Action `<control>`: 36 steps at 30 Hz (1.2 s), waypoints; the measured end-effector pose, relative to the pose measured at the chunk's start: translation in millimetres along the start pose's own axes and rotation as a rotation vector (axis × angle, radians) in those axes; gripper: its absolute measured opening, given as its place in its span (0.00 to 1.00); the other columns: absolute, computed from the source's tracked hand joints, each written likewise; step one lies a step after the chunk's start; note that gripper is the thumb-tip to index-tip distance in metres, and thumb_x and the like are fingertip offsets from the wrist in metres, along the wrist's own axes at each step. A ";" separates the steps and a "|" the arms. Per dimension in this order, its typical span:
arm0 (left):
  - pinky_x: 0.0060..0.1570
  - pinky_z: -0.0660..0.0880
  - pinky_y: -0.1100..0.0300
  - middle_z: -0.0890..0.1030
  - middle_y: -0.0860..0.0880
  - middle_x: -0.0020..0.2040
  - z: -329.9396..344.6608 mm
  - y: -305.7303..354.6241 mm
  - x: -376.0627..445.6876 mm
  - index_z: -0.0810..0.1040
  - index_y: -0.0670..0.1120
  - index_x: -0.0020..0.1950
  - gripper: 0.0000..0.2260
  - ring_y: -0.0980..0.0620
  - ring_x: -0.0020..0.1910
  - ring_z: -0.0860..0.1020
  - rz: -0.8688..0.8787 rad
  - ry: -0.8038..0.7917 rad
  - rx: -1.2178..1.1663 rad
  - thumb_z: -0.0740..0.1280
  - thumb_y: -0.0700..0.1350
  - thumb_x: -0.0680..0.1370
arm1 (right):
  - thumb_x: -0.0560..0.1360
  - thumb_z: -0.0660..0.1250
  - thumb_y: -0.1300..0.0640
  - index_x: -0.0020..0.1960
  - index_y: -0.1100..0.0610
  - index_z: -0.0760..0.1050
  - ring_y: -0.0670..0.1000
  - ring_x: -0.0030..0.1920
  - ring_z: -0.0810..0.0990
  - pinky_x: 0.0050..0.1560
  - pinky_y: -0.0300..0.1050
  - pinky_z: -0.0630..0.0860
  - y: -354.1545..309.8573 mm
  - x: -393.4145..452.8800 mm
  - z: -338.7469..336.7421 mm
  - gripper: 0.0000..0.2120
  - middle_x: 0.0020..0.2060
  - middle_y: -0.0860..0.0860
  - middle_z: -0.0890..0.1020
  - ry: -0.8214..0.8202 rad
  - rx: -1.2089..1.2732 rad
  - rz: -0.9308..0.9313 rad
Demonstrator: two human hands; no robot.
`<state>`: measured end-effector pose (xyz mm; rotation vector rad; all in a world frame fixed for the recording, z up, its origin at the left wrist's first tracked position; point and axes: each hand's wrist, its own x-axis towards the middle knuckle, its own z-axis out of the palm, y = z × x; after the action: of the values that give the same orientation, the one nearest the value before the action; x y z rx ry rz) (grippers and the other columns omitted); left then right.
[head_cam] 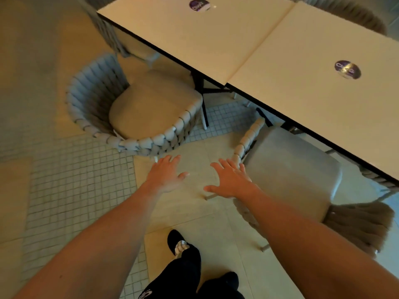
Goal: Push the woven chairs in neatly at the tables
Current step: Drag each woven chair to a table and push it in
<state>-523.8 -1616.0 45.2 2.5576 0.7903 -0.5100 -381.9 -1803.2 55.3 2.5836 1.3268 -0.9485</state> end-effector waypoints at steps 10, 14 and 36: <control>0.72 0.63 0.43 0.62 0.43 0.78 -35.7 -99.6 0.1 0.56 0.49 0.81 0.37 0.40 0.76 0.63 -0.132 0.075 -0.084 0.62 0.66 0.78 | 0.76 0.60 0.27 0.83 0.48 0.49 0.58 0.82 0.44 0.78 0.68 0.45 -92.6 73.7 -42.0 0.45 0.83 0.53 0.49 -0.045 -0.120 -0.126; 0.72 0.63 0.42 0.62 0.42 0.79 -45.8 -127.9 3.2 0.56 0.49 0.81 0.38 0.40 0.76 0.63 -0.196 0.089 -0.113 0.63 0.66 0.78 | 0.76 0.60 0.27 0.83 0.48 0.48 0.58 0.82 0.46 0.78 0.68 0.46 -120.0 96.1 -54.1 0.45 0.83 0.53 0.50 -0.039 -0.156 -0.195; 0.74 0.60 0.42 0.66 0.40 0.76 -77.1 -238.2 86.3 0.59 0.46 0.80 0.41 0.40 0.76 0.62 -0.341 0.139 -0.154 0.64 0.69 0.75 | 0.76 0.60 0.27 0.82 0.48 0.53 0.59 0.81 0.50 0.77 0.69 0.50 -192.1 247.8 -99.6 0.43 0.82 0.55 0.53 -0.179 -0.260 -0.363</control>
<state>-582.5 -1360.7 5.7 2.3445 1.2756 -0.3574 -372.6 -1475.1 33.9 2.0574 1.7673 -0.9509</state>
